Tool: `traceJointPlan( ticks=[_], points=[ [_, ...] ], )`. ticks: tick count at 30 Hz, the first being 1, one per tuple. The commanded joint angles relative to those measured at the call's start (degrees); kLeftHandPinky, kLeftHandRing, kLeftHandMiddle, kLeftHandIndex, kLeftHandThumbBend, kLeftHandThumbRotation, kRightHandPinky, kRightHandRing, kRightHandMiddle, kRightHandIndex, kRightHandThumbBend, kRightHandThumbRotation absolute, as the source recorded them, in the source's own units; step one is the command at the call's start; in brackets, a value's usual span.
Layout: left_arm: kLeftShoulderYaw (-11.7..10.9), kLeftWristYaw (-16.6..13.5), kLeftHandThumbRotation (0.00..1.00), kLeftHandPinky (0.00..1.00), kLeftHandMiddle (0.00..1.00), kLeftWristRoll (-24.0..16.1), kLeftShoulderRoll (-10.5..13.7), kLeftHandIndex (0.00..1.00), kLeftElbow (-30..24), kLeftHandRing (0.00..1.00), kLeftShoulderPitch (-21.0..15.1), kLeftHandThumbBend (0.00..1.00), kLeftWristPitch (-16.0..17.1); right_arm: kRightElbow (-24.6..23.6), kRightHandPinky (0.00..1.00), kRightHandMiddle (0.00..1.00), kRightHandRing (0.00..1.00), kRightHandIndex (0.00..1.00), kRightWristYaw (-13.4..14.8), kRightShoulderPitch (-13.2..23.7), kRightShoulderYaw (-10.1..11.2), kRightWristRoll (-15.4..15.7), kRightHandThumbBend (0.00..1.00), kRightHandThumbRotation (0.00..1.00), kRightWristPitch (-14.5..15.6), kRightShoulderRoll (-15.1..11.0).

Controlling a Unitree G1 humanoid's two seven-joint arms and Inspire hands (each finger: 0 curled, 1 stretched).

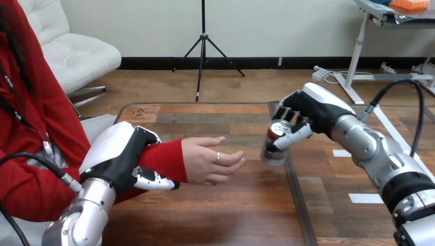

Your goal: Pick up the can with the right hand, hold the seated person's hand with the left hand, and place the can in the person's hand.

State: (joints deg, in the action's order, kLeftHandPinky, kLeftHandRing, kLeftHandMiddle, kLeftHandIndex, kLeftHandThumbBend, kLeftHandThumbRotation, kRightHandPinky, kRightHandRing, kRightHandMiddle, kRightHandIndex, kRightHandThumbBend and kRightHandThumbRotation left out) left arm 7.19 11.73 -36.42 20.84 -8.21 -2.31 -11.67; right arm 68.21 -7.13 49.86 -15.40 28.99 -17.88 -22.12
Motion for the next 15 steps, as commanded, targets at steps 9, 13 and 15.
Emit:
traceJointPlan(
  ticks=[9,13,15],
  points=[
    [1.93,-2.83,0.0,0.18,0.32,1.99,-3.91,0.33,-3.61,0.24,-12.05,0.66,3.72,-11.13,0.24,0.36,0.29,0.44,1.32,17.43,1.26,-0.9,0.72,0.0,-5.04,0.3],
    [2.04,-2.97,0.0,0.18,0.32,2.07,-3.92,0.33,-3.59,0.24,-11.95,0.66,3.88,-11.67,0.24,0.36,0.29,0.44,2.41,17.56,1.02,-0.09,0.73,0.0,-5.52,0.06],
    [2.02,-2.77,0.0,0.18,0.32,2.3,-3.95,0.33,-3.64,0.24,-11.88,0.66,3.83,-11.98,0.24,0.36,0.29,0.44,1.92,17.76,1.21,-0.24,0.73,0.0,-5.0,0.06]
  ],
)
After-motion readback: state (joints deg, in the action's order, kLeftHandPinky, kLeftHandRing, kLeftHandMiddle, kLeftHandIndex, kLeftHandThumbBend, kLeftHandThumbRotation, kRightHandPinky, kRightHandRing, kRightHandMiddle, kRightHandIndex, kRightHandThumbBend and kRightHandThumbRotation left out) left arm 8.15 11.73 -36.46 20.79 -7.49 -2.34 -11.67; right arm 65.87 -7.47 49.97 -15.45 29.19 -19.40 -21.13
